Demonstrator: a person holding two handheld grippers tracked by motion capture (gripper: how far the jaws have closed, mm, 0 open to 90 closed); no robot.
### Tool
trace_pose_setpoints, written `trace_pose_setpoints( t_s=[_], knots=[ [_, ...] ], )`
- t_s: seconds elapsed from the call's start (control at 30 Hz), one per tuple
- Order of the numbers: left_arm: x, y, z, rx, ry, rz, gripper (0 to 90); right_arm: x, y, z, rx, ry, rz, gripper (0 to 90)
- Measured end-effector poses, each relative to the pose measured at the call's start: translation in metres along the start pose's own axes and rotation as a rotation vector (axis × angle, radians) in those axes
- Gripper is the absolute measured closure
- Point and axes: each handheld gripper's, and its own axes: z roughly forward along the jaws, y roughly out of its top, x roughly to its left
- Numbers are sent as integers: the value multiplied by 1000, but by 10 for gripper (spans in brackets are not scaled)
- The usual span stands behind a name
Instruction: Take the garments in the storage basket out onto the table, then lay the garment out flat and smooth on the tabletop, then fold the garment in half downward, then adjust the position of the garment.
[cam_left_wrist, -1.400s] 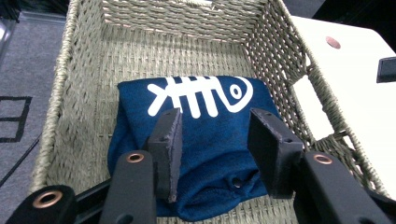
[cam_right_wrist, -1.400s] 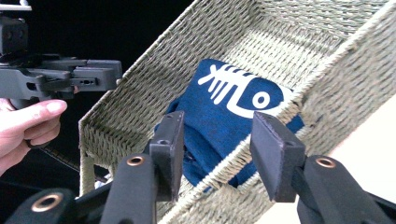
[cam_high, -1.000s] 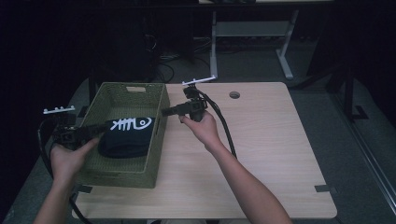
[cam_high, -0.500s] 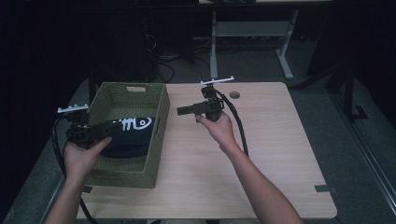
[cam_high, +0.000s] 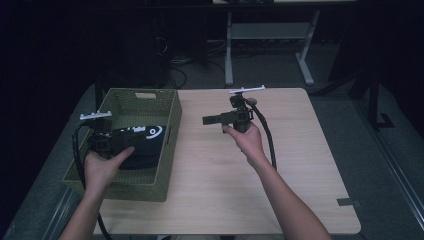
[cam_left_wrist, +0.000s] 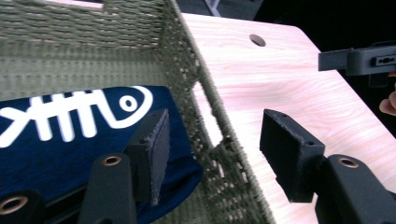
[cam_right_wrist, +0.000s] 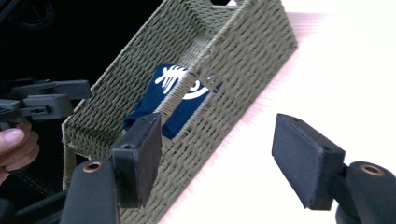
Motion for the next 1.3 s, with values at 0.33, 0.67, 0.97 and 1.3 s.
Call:
trace_pose_setpoints(
  t_s=[0.33,0.67,0.97,1.3],
  knots=[
    [-28,2,10,-11,-73,40,361,-19,-13,-25,-16,-33,26,317],
    [-51,-1,26,0,-126,60,347,-37,-29,-50,-33,-63,60,313],
    [-73,-1,46,11,-162,78,339,-51,-42,-70,-53,-78,81,311],
    [-88,-4,64,21,-194,85,326,-65,-53,-86,-72,-94,105,305]
  ],
)
